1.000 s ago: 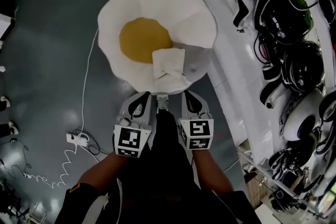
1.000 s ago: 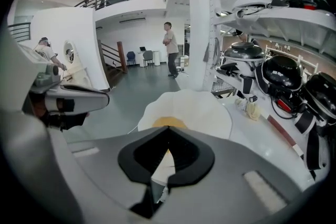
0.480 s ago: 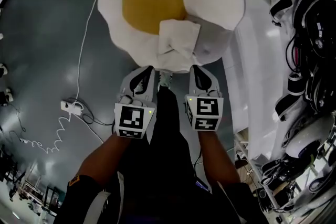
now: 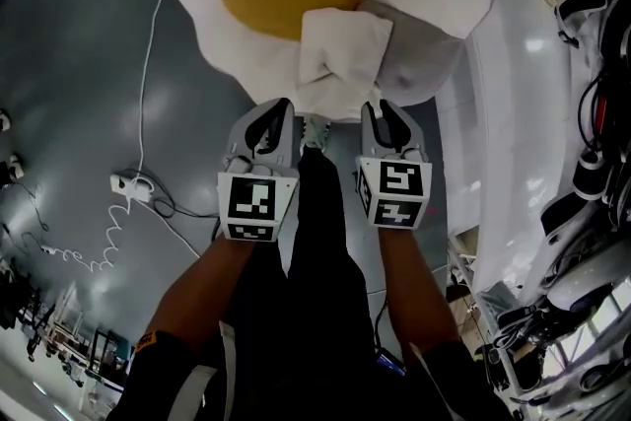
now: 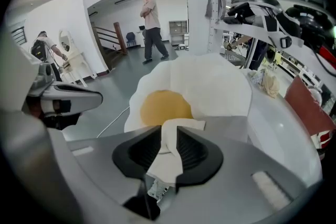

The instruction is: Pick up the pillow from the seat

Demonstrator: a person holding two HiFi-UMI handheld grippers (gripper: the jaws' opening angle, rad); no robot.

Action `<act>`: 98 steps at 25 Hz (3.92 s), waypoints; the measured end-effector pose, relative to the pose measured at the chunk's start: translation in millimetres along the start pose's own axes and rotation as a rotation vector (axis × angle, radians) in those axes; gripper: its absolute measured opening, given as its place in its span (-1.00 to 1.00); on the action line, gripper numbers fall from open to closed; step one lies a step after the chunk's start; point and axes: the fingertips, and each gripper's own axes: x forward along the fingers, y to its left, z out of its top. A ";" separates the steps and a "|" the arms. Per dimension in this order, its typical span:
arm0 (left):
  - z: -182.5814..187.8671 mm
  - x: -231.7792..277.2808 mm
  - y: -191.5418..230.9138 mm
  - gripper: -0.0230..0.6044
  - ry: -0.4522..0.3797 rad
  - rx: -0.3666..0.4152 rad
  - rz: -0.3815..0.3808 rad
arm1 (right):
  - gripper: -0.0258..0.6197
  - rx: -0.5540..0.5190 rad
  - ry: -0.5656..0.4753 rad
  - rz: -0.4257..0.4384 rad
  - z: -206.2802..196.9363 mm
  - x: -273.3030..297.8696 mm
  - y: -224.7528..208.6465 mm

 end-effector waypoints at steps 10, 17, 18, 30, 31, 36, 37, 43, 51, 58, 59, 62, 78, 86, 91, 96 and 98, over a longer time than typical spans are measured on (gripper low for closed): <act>-41.6 44.9 2.5 -0.92 0.052 -0.030 0.006 | -0.49 0.034 0.064 0.004 -34.9 53.6 -10.7; -67.0 78.2 22.1 -0.92 0.090 -0.020 0.027 | -0.41 0.041 0.105 0.014 -55.4 91.1 -15.7; -71.2 82.8 25.2 -0.92 0.097 -0.018 0.027 | -0.41 0.040 0.112 0.016 -58.1 96.5 -15.8; -98.6 131.8 45.7 -0.92 0.159 -0.042 0.034 | -0.36 0.027 0.209 0.026 -83.7 155.5 -22.1; -100.0 136.0 46.8 -0.92 0.161 -0.045 0.033 | -0.36 0.025 0.219 0.025 -85.9 160.2 -22.5; -109.7 151.3 54.3 -0.92 0.182 -0.056 0.038 | -0.33 0.014 0.276 0.029 -102.3 182.2 -20.6; -110.9 152.7 54.4 -0.92 0.185 -0.056 0.041 | -0.32 0.014 0.284 0.031 -105.3 184.9 -20.3; -123.0 158.4 57.4 -0.92 0.202 -0.052 0.044 | -0.29 0.022 0.317 0.047 -119.4 198.9 -19.7; -130.9 167.0 63.1 -0.92 0.216 -0.040 0.045 | -0.37 0.020 0.354 0.029 -130.4 210.0 -25.4; -134.5 172.5 53.2 -0.92 0.219 -0.045 0.030 | -0.61 0.029 0.361 0.026 -132.5 215.9 -31.0; -134.8 172.9 53.1 -0.92 0.219 -0.046 0.029 | -0.65 0.030 0.360 0.024 -132.0 216.6 -31.2; -134.0 170.4 52.3 -0.92 0.217 -0.046 0.027 | -0.77 0.032 0.353 0.018 -129.0 214.7 -30.1; -70.7 112.9 37.3 -0.92 0.168 -0.033 -0.004 | -0.84 0.050 0.264 -0.016 -65.5 141.0 -18.4; -15.9 68.6 31.0 -0.92 0.131 -0.013 -0.031 | -0.84 0.102 0.192 -0.047 -13.5 76.0 -13.4; 9.0 37.5 28.6 -0.92 0.116 -0.016 -0.036 | -0.84 0.135 0.149 -0.059 12.5 38.0 -4.0; 34.3 -4.5 20.3 -0.92 0.084 0.026 -0.065 | -0.84 0.159 0.118 -0.040 25.4 1.6 16.5; 37.3 -25.7 14.7 -0.92 0.087 0.058 -0.079 | -0.84 0.152 0.112 -0.034 26.8 -14.8 26.5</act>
